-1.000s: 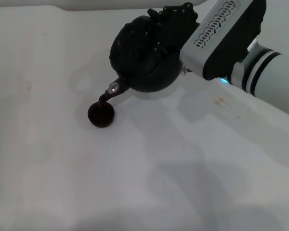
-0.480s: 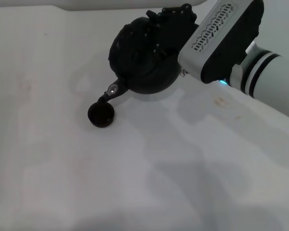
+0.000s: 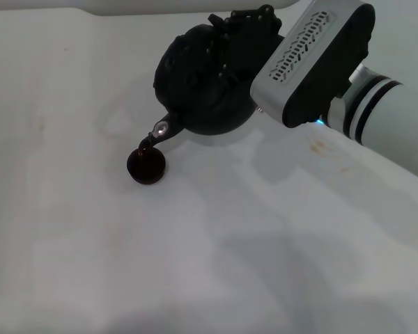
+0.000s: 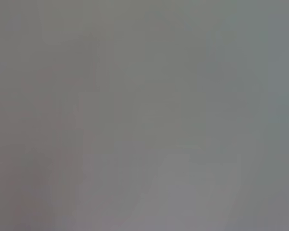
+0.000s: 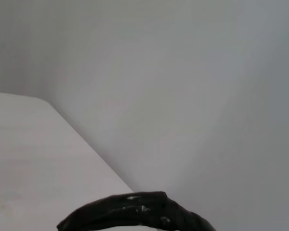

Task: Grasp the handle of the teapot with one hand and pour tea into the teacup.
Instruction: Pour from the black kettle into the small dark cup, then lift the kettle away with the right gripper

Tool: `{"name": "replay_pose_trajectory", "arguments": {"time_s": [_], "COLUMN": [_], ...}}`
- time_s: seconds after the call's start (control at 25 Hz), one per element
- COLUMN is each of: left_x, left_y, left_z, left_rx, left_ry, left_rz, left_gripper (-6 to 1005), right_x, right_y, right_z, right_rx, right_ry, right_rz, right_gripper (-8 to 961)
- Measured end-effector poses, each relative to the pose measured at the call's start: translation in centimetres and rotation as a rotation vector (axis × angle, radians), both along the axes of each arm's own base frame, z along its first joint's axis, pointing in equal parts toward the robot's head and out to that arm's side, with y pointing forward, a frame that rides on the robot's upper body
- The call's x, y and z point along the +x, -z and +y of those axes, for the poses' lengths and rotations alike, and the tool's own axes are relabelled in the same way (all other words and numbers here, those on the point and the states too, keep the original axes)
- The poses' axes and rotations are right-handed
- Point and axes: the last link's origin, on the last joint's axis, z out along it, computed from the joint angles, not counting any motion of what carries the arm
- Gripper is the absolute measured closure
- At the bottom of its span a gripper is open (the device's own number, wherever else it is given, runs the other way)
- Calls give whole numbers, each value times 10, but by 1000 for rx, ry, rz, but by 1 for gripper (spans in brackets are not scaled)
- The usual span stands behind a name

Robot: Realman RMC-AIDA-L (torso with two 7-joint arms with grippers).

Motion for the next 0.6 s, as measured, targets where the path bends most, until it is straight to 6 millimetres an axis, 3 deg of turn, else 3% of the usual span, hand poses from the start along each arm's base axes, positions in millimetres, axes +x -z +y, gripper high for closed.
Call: {"name": "replay_pose_trajectory", "arguments": {"time_s": [0.6], "left_x": [0], "left_y": [0], "left_z": [0], "left_rx": [-3], "left_ry": [2], "left_rz": [1], "left_gripper": [167], "right_x": [1], "right_y": [1], "right_z": [-3], "right_rx": [8], "right_ry": [-3], "right_rz": [-11], "right_gripper": [783]}}
